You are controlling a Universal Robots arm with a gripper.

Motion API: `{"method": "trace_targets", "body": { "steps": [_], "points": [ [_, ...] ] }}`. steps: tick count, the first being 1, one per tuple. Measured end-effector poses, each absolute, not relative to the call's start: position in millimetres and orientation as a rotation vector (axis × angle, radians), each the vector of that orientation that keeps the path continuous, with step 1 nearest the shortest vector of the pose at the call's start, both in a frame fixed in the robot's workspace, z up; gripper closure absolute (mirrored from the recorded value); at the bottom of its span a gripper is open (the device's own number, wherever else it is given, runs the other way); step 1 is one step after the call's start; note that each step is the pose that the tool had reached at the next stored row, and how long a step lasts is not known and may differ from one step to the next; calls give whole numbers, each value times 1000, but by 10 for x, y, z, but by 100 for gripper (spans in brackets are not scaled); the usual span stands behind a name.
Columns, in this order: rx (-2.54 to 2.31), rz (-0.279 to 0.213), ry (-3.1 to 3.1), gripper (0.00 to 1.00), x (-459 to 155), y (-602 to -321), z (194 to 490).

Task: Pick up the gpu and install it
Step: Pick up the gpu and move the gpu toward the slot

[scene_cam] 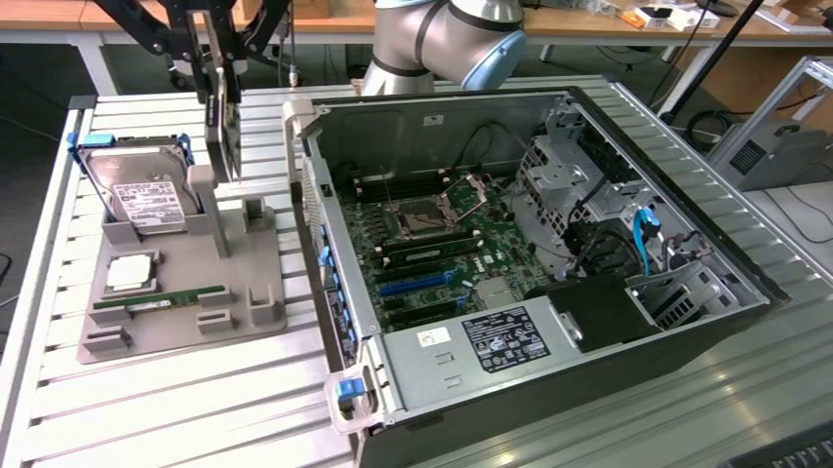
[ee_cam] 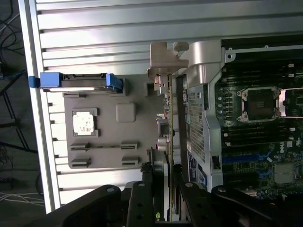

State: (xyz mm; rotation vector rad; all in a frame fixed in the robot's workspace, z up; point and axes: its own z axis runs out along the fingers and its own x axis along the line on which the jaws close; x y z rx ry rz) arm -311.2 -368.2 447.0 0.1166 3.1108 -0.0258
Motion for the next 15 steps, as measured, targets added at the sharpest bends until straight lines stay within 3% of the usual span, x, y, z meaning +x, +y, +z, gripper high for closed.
{"method": "trace_targets", "body": {
  "steps": [15],
  "points": [
    [117, -26, 3111, 73, -3112, -3682, 4537]
  ]
}}
